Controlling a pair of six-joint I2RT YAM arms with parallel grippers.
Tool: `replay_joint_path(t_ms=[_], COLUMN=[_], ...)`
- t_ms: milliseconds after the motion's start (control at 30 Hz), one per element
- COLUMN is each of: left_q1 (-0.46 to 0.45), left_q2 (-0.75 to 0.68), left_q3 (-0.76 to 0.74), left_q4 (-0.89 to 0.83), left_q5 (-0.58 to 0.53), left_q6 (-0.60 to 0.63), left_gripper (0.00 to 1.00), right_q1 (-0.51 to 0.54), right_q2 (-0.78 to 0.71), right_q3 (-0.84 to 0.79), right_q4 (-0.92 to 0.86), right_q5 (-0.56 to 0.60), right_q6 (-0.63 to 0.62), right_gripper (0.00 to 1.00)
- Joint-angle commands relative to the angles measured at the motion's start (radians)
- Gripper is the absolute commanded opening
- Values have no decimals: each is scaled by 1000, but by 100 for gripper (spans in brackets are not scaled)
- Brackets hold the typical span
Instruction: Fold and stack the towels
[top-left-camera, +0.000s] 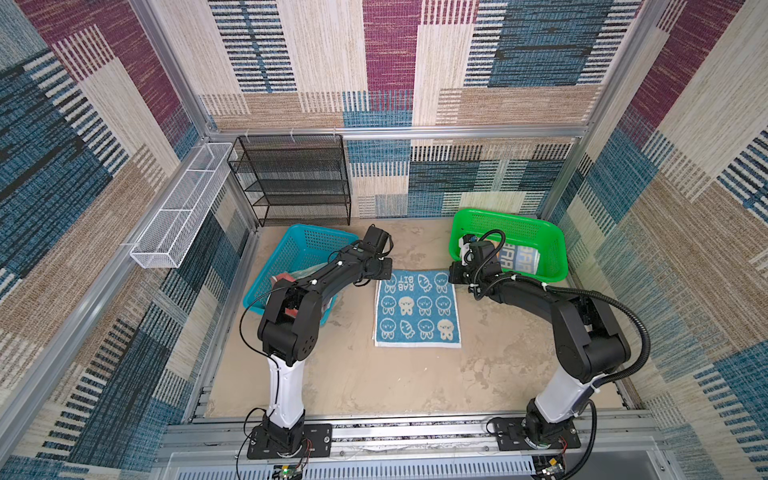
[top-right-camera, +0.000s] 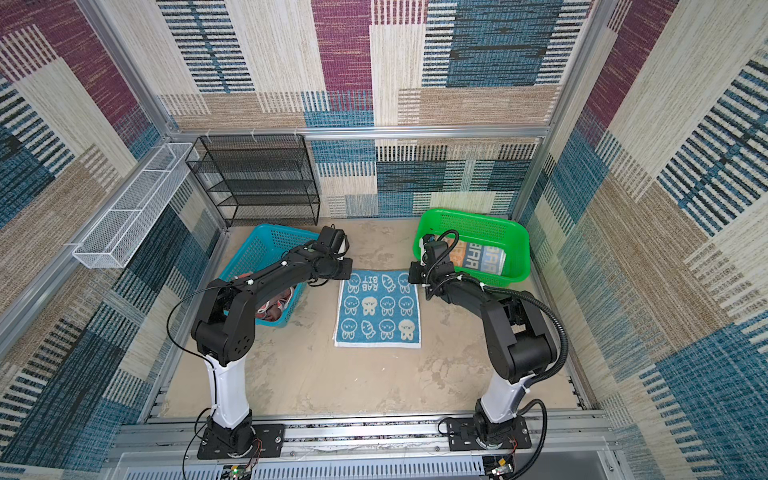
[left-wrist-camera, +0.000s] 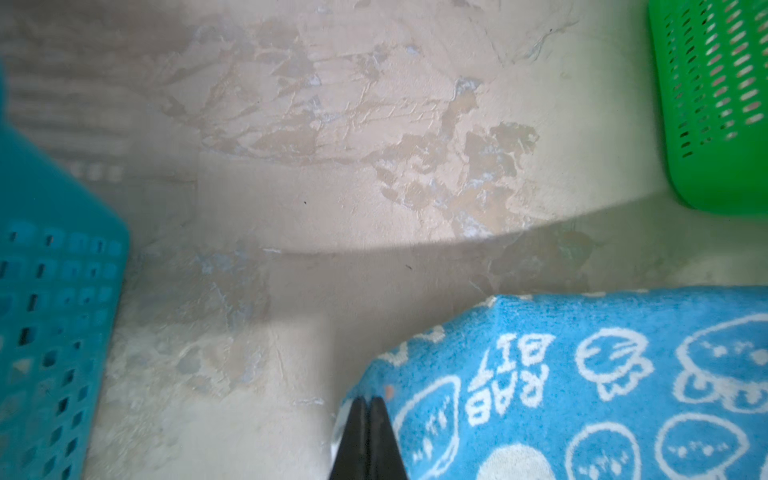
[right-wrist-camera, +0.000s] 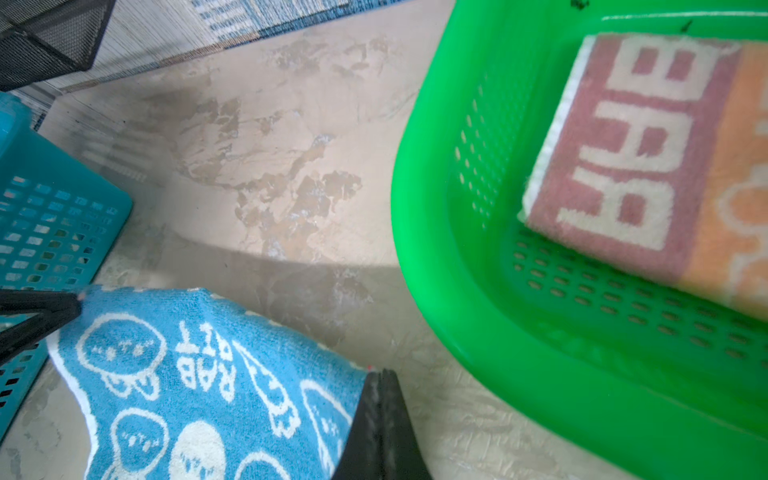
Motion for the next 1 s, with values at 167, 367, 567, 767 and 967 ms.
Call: replay_joint_path(t_ms=[167, 367, 567, 767, 967], left_q1=[33, 42, 41, 34, 15], left_q2=[-5, -47, -144, -242, -300], left_q3=[105, 73, -103, -256, -401], left_q4=[-16, -1, 82, 117, 169], left_q5=[-71, -78, -16, 42, 56], left_q6=[93, 118, 105, 58, 1], left_gripper=[0, 0, 0, 0, 0], right_q1=[-17, -25, -24, -23, -13], right_q2=[32, 17, -71, -172, -278], right_q3=[90, 81, -36, -184, -352], right_q4=[47, 54, 68, 67, 103], right_q5=[-27, -53, -170, -277, -346], right_q6=[-55, -89, -98, -57, 5], right_gripper=[0, 0, 0, 0, 0])
